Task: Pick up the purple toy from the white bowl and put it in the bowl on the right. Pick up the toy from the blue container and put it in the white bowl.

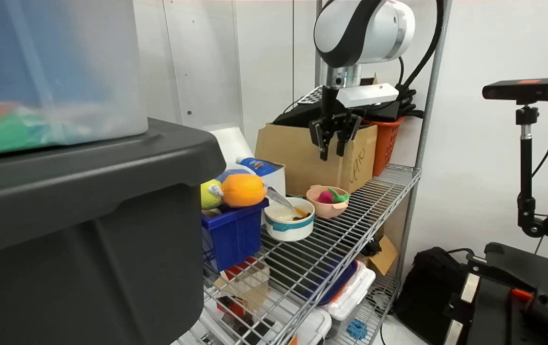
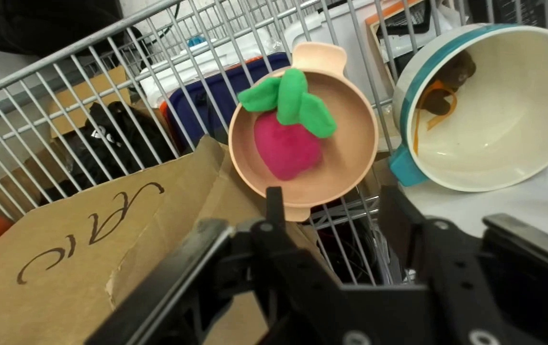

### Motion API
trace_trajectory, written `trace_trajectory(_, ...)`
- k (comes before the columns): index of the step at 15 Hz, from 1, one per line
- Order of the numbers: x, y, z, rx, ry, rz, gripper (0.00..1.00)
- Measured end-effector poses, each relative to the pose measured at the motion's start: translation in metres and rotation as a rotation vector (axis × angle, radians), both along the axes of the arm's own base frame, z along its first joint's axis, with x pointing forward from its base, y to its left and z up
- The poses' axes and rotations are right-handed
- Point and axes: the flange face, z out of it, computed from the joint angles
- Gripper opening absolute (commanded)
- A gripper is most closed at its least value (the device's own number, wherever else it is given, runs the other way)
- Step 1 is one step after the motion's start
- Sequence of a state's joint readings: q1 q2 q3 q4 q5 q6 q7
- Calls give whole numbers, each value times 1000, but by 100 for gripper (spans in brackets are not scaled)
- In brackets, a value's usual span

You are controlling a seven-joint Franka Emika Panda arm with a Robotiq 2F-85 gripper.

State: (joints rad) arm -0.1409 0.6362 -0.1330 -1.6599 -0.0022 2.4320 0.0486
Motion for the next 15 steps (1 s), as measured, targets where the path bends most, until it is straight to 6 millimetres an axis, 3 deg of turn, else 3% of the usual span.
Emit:
trace_trajectory(2, 1, 0, 2, -1, -2, 0, 99)
trace_trajectory(8, 3, 5, 4, -2, -6, 9, 100)
trace_trajectory(11, 8, 25, 6, 2, -9, 38, 100)
trace_trajectory(15, 13, 71, 9, 17, -8, 98, 100)
